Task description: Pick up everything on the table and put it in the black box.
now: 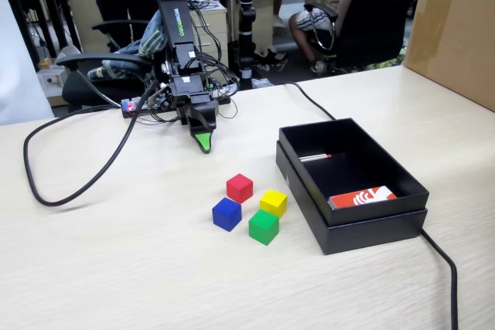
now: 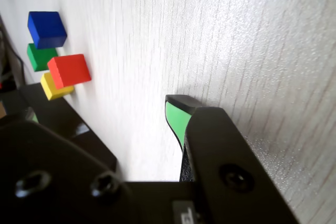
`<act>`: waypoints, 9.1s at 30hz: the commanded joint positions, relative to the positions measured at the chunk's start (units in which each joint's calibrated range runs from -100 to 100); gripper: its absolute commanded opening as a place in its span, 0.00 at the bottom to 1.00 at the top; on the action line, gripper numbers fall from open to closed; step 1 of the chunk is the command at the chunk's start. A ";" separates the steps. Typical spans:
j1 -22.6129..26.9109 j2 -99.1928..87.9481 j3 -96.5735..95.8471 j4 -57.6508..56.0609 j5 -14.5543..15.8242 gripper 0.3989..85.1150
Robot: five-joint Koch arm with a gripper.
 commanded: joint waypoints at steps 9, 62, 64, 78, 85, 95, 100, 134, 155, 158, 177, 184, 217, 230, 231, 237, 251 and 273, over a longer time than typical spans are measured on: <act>1.07 19.34 35.05 -28.87 5.03 0.56; 16.61 83.95 128.25 -60.32 5.23 0.08; 17.68 95.88 136.32 -64.29 6.35 0.08; 18.41 117.57 139.22 -67.41 8.16 0.13; 16.95 104.60 137.77 -70.86 7.91 0.46; 4.35 72.93 122.63 -72.24 -3.47 0.57; -0.05 79.93 121.72 -71.98 -5.71 0.57; -2.39 114.47 135.50 -70.17 -2.78 0.13; 13.92 108.16 147.56 -70.26 3.57 0.13; 14.31 118.25 148.65 -70.77 4.74 0.13; 14.65 120.21 147.65 -72.16 4.69 0.31; 12.26 98.63 148.01 -72.16 2.34 0.31; 4.69 124.57 141.49 -72.16 -4.10 0.51; 4.40 113.21 141.03 -72.24 -1.71 0.13; 4.49 109.88 140.76 -72.16 -1.76 0.13; 8.89 93.70 145.29 -72.16 -1.61 0.13; 17.83 119.86 148.92 -72.24 4.20 0.14; 9.87 96.22 148.74 -75.27 1.32 0.52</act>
